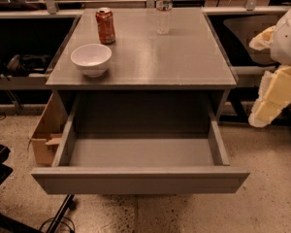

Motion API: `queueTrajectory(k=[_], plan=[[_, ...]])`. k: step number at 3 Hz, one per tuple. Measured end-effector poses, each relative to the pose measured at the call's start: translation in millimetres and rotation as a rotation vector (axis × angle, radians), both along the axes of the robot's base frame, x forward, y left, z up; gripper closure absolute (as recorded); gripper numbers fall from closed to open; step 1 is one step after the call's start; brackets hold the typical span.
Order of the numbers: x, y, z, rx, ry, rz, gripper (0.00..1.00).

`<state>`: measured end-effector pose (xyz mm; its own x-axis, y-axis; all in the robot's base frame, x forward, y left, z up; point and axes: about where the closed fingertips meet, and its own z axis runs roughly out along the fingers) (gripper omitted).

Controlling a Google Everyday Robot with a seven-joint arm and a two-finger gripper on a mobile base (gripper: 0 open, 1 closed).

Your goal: Place coke can into top drawer

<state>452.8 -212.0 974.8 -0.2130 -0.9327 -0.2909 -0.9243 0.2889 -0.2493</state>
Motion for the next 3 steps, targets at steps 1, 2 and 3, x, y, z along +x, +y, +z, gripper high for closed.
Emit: queueTrajectory(k=[1,2,3], plan=[[57,24,6,0.177,-0.083,0.041,0.00],[130,47,32,0.434,-0.201,0.042,0.00],[178,75,57,0.657,-0.309,0.053,0.00]])
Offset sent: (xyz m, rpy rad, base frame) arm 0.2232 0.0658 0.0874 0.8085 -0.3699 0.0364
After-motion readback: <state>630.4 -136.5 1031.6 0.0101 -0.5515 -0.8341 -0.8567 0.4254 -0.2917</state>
